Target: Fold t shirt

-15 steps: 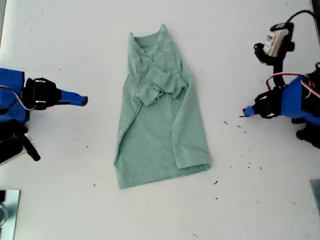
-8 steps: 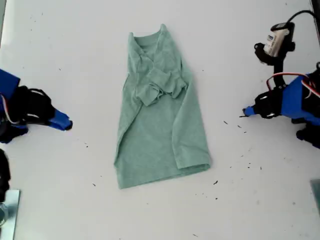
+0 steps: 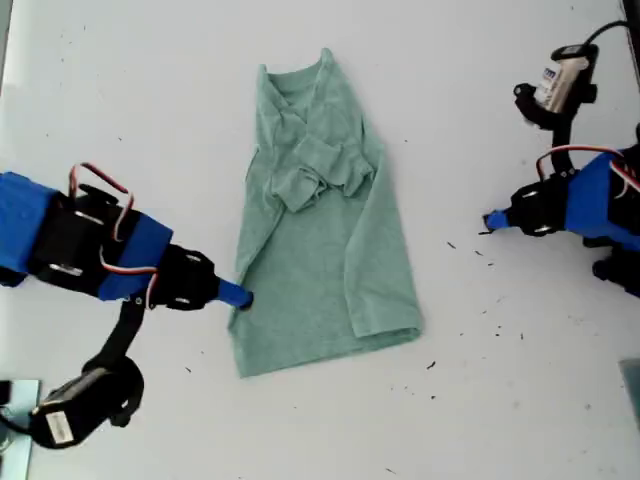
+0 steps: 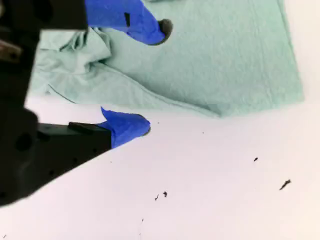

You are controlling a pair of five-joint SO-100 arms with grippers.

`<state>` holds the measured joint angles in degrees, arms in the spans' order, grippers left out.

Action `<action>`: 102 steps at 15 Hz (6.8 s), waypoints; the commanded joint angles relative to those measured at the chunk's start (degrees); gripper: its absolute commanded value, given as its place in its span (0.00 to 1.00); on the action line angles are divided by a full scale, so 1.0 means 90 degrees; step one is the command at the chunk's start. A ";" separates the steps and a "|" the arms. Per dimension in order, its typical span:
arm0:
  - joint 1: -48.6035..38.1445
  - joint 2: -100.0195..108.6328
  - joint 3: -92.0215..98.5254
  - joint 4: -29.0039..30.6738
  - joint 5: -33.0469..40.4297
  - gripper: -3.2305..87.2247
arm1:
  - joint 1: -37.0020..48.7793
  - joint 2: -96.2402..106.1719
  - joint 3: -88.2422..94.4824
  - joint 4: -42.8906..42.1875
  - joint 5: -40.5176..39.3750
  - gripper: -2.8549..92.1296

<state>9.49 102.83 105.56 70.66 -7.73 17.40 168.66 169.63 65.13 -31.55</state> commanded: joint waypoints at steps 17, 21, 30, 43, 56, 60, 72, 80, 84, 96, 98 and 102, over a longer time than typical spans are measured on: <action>-0.0703 -0.2422 -0.4238 -0.0078 0.1191 0.03 | -0.0068 0.0869 0.0264 0.0400 0.0117 0.05; -0.0928 -0.5127 -0.6191 -0.0684 0.1777 0.21 | -0.0059 0.0996 0.0303 0.0449 0.0117 0.05; -0.1025 -0.0879 -0.3926 0.1182 0.1533 0.22 | -0.0078 0.1006 0.0303 0.0439 0.0078 0.05; -0.1270 0.4980 0.4688 -0.1299 -0.0176 0.03 | -0.0713 0.0508 -0.1162 0.0986 0.0742 0.05; 0.0410 -0.2344 -0.3594 0.0352 0.0479 0.34 | -0.3389 -0.8867 -1.1563 0.2754 0.2314 0.37; 0.0371 -0.3613 -0.3838 -0.0186 0.0596 0.34 | -0.3477 -1.0410 -1.1396 0.1572 0.2422 0.36; 0.1143 -0.3789 -0.5459 -0.0820 0.1953 0.03 | -0.4316 -0.9746 -1.2686 0.1777 0.1758 0.03; 0.1113 -0.3135 -0.5283 -0.1006 0.1738 0.03 | -0.3369 -0.8857 -1.1885 0.1162 0.1035 0.03; -0.0674 -0.1338 -0.3369 -0.0693 0.2109 0.03 | -0.1602 -0.8740 -1.1816 0.1289 -0.0176 0.03; -0.5020 0.3594 0.2305 -0.2090 0.3213 0.36 | 0.2148 -0.6953 -0.8701 -0.1572 -0.0596 0.51; -0.5049 0.4570 0.3398 -0.2168 0.3125 0.35 | 0.2285 -0.6152 -0.7754 -0.1611 -0.0635 0.45; -0.4189 0.7383 0.5605 -0.2324 0.2539 0.27 | 0.2080 -0.3193 -0.4785 -0.1250 -0.0430 0.28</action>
<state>-32.52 158.91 151.44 50.54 17.75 37.09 126.56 118.30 52.82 -36.12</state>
